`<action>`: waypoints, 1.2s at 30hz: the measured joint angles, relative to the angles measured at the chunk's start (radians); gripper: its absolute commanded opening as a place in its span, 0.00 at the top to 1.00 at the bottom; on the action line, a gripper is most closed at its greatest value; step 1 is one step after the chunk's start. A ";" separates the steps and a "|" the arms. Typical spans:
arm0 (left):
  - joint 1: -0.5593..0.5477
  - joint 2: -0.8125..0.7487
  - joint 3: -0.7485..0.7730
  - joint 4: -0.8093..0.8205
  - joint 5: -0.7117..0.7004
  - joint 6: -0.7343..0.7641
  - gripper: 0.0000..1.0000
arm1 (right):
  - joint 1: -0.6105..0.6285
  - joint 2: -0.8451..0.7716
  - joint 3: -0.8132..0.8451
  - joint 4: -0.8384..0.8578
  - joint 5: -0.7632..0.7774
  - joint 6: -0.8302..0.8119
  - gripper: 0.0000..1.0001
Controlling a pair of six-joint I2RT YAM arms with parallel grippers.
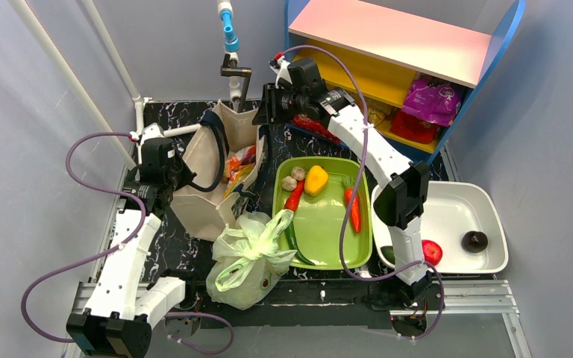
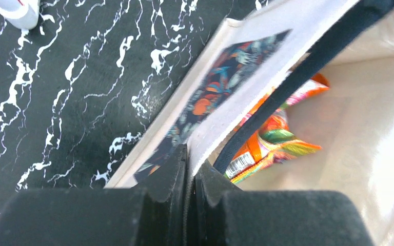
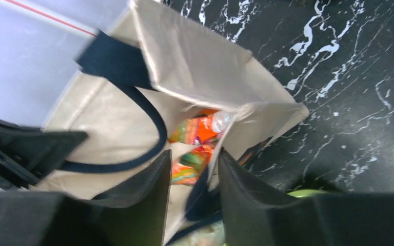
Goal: Place the food into the grocery bag and tie it
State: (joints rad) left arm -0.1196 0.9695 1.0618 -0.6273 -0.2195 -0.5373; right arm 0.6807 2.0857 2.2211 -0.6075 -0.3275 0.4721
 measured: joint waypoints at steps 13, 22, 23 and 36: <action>0.000 -0.050 -0.053 -0.007 0.045 -0.005 1.00 | 0.000 -0.267 -0.137 -0.122 -0.062 -0.058 0.20; 0.000 -0.050 -0.053 -0.010 0.061 -0.005 1.00 | 0.147 -0.713 -0.713 -0.043 -0.261 -0.358 0.11; 0.000 -0.050 -0.053 -0.010 0.064 -0.005 1.00 | 0.177 -0.747 -0.771 -0.024 -0.269 -0.407 0.11; 0.000 -0.067 -0.053 -0.029 0.094 0.007 1.00 | 0.430 -0.808 -0.898 0.032 -0.168 -0.855 0.04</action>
State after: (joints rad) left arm -0.1196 0.9028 1.0092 -0.6567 -0.1257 -0.5301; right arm 1.1103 1.2781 1.3231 -0.5758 -0.4953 -0.3828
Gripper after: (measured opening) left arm 0.054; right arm 0.941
